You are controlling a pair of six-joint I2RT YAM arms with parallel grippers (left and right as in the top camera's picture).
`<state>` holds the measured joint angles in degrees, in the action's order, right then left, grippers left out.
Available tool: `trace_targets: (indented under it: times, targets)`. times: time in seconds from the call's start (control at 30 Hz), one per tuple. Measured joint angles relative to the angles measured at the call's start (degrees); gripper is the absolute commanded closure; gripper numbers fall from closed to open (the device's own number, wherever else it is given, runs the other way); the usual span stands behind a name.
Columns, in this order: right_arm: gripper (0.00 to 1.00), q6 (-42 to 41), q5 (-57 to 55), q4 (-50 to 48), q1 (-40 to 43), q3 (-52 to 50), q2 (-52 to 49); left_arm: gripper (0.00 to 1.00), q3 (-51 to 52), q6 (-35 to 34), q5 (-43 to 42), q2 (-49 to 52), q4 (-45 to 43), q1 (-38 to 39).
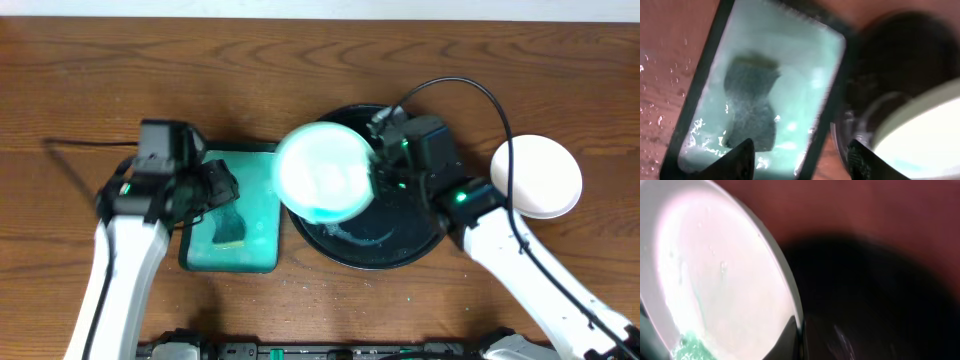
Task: Clean dirty plates on tray and stack at the side
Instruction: 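Lift the green plate with the right gripper and dip it in the tray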
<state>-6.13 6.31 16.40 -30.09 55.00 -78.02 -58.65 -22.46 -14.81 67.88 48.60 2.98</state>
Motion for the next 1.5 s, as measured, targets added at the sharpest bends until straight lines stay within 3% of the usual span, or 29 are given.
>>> trace_targets:
  times: [0.13, 0.2, 0.37, 0.5, 0.83, 1.07, 1.5]
  targets:
    - [0.99, 0.7, -2.7, -17.3, -8.1, 0.1, -1.3, 0.23, -0.4, 0.0, -0.4, -12.6, 0.0, 0.0]
    - [0.99, 0.8, -5.6, -25.0, -11.6, 0.3, -4.9, 0.22, -0.4, 0.0, -0.5, -18.9, 0.1, 0.0]
    - [0.99, 3.9, -11.8, -36.2, -16.0, 0.2, -15.4, 0.22, -0.5, 0.0, -0.5, -28.3, 0.3, 0.0]
    - [0.99, 9.4, -15.8, -40.7, -19.1, -0.4, -16.3, 0.21, -0.5, 0.0, -0.5, -31.1, 0.6, 0.0]
    - [0.99, 28.1, -30.4, -41.6, -27.7, -0.4, -9.2, 0.21, -0.5, 0.0, -0.5, -31.2, 0.9, 0.0]
    - [0.99, 36.9, -37.1, -43.4, -32.0, -0.4, -8.1, 0.21, -0.5, 0.0, -0.5, -31.2, 0.9, 0.0]
    - [0.99, 40.3, -41.0, -46.7, -32.7, -0.4, -8.1, 0.21, -0.5, 0.0, -0.5, -31.2, 0.9, 0.0]
